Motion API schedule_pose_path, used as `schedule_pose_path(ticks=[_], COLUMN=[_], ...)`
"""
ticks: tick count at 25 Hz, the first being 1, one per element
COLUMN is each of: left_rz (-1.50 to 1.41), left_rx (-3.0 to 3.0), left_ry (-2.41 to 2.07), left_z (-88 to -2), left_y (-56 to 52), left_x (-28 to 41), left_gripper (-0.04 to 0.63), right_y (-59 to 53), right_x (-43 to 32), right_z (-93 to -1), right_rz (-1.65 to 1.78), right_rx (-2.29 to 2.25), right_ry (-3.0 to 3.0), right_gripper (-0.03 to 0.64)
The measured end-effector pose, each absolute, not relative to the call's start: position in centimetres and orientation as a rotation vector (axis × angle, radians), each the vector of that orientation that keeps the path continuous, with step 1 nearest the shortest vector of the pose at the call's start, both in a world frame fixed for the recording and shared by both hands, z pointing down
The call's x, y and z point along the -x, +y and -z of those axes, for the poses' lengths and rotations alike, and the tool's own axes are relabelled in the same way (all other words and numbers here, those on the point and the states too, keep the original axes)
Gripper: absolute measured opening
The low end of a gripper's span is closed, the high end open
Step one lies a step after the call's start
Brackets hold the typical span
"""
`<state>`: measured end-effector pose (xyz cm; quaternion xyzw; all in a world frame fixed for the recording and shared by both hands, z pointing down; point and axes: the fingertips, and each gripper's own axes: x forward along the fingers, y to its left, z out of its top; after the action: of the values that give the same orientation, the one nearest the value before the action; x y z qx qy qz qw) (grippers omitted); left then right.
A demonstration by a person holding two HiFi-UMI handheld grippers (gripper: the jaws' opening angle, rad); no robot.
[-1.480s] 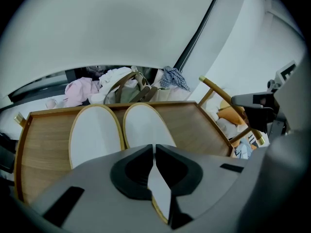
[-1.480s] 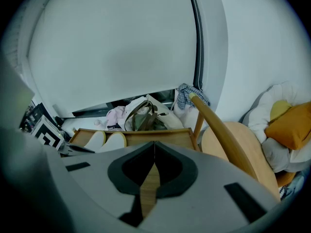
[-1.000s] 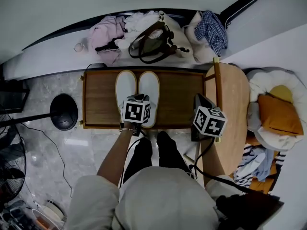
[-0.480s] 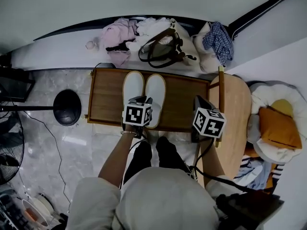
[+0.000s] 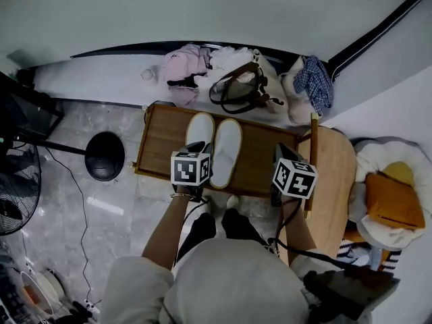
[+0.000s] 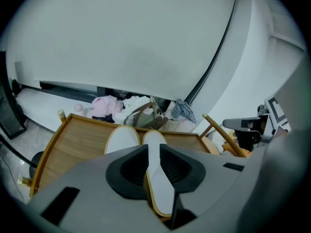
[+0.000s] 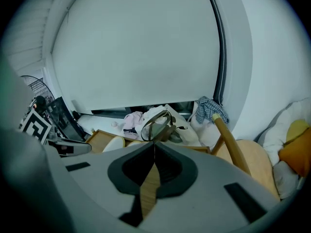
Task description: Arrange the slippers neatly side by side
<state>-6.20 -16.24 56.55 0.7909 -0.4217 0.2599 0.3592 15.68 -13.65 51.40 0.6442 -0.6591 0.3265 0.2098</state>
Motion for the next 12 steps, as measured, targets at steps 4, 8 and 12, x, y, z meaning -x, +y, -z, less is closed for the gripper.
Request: schedule_pose_path(ticks=[4, 8, 12], left_rz=[-0.556, -0.462, -0.381], left_rx=[-2.023, -2.039, -2.088], left_ry=[-1.187, -1.297, -1.380], left_z=[-54.2, -51.4, -48.5], left_y=[-16.4, -16.7, -17.2], left_x=[8.2, 9.9, 11.0], left_gripper=[0.072, 0.041, 0.023], right_y=[-13.6, -13.5, -13.4], right_x=[-15.5, -15.6, -15.8], right_z=[-50.4, -49.3, -48.6], right_rz=[-0.884, -0.862, -0.835], right_rx=[-1.792, -1.791, -1.793], right_ry=[-1.857, -1.884, -1.894], right_gripper=[0.034, 0.034, 0.034])
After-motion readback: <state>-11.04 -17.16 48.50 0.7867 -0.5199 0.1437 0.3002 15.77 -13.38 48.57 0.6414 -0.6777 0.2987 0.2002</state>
